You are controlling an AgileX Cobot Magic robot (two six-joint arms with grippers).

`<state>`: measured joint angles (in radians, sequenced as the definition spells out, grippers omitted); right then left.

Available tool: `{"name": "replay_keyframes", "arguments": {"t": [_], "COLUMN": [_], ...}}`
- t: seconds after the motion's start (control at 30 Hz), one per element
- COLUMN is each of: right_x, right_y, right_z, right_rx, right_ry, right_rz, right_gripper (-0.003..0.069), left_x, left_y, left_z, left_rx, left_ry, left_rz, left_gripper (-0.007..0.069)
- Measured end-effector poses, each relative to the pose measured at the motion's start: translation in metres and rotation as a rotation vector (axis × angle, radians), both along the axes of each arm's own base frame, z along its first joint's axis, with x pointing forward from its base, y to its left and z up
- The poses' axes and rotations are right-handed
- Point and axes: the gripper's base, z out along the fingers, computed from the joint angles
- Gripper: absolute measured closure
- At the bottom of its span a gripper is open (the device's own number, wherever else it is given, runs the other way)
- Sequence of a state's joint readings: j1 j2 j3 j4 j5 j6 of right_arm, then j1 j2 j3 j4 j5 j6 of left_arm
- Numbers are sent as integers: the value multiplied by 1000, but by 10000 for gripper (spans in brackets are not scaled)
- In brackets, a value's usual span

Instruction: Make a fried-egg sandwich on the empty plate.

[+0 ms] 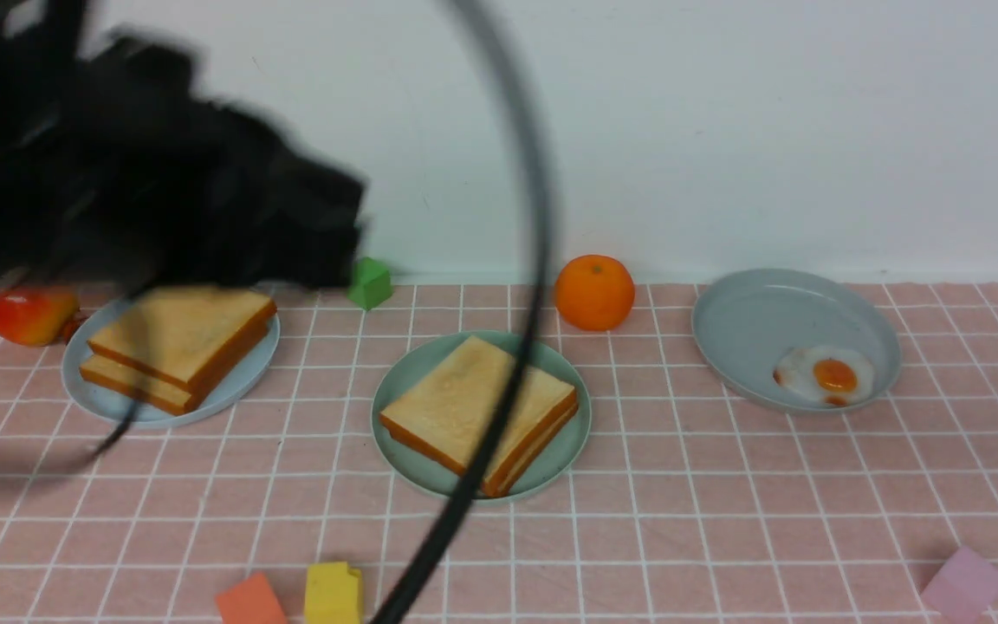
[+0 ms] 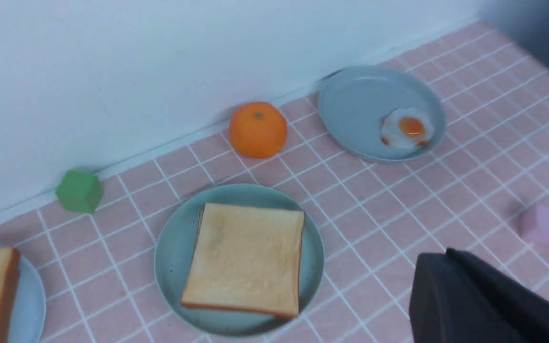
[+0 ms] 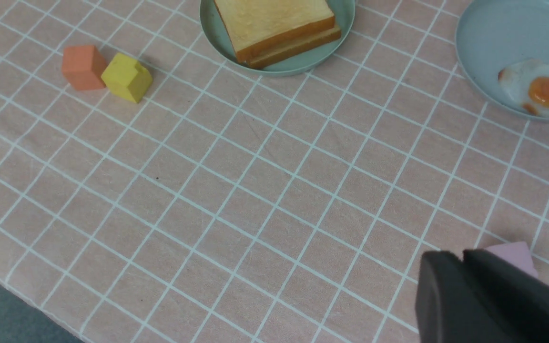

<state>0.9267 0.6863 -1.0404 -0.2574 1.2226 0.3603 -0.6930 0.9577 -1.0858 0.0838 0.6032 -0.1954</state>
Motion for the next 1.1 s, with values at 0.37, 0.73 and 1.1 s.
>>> {"name": "replay_keyframes", "arguments": {"t": [0.37, 0.73, 1.1], "right_x": [1, 1, 0], "right_y": [-1, -1, -1], "right_z": [1, 0, 0], "right_rx": [-3, 27, 31], "right_ry": [-21, 19, 26], "right_rz": [-6, -47, -50], "right_gripper": [594, 671, 668], "left_x": [-78, -90, -90], "left_y": [60, 70, 69], "left_z": [-109, -149, -149], "left_rx": [-205, -277, -279], "left_ry": [-108, -157, -157], "left_rz": [-14, -16, -16], "left_gripper": [638, 638, 638]}}
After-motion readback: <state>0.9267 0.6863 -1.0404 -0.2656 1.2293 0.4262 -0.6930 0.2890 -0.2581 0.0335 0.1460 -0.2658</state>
